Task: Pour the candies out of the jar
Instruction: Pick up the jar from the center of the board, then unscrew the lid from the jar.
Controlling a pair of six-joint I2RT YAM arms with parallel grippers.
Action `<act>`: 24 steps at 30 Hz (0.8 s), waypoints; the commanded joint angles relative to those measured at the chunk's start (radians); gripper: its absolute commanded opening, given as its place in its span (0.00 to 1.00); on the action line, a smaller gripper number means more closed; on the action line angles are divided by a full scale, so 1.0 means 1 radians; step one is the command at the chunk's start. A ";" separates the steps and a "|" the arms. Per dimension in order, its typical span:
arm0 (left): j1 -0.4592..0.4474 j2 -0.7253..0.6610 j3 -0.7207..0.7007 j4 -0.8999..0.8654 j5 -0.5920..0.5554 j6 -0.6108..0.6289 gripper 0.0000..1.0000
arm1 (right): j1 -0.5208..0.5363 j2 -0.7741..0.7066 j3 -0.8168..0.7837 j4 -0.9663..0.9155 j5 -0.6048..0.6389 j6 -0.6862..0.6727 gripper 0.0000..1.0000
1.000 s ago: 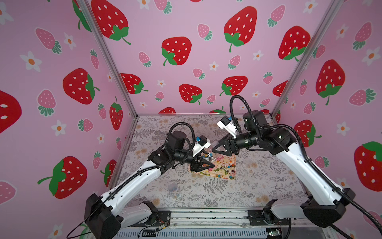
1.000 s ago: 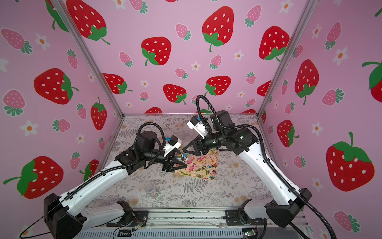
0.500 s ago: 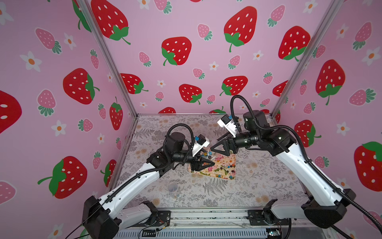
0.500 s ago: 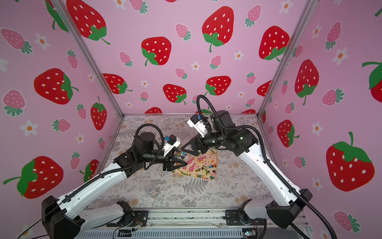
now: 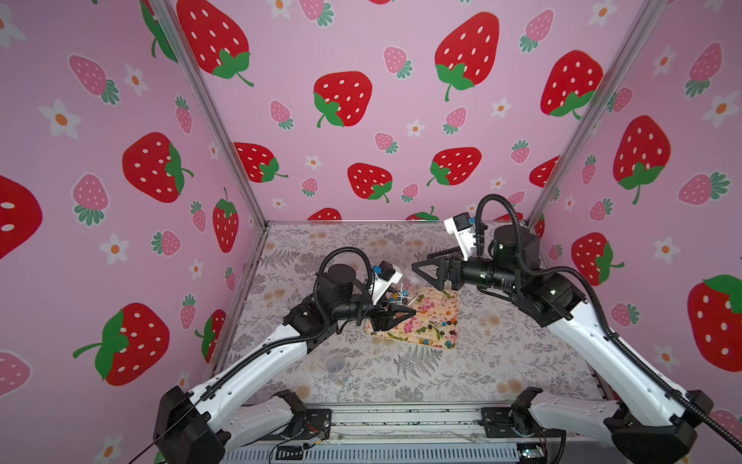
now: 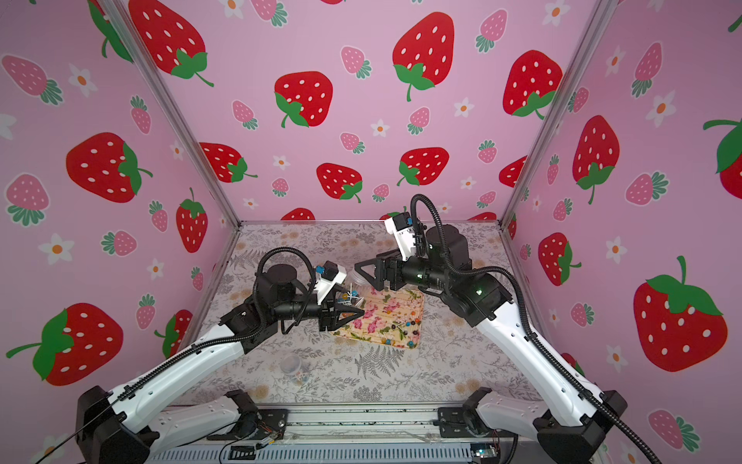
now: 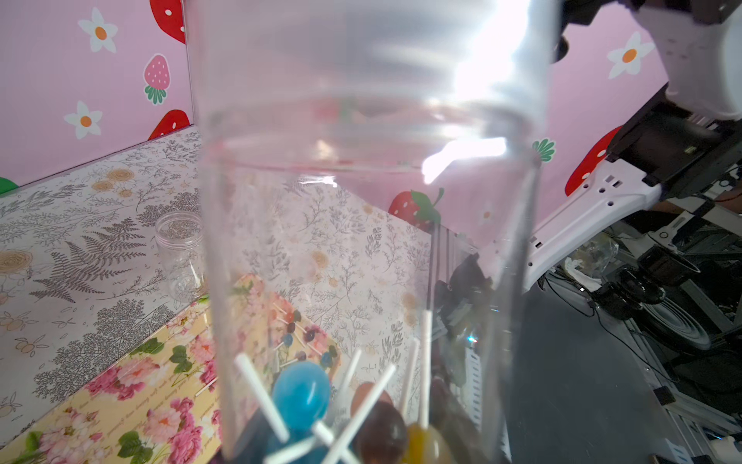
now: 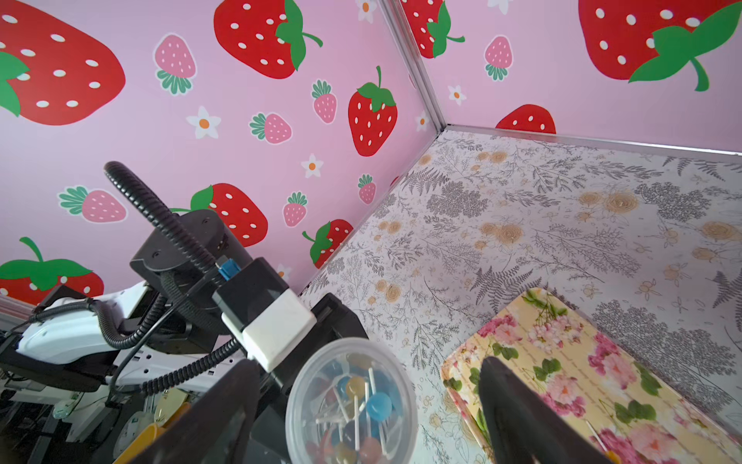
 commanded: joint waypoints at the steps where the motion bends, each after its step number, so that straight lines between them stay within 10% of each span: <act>1: -0.008 -0.020 -0.003 0.066 -0.019 -0.009 0.44 | 0.021 0.011 -0.006 0.076 0.039 0.041 0.88; 18: -0.013 -0.028 -0.002 0.075 -0.037 -0.011 0.44 | 0.048 0.002 -0.048 0.054 0.083 0.030 0.83; 24: -0.014 -0.028 -0.002 0.079 -0.031 -0.014 0.44 | 0.048 0.008 -0.040 0.064 0.069 0.023 0.62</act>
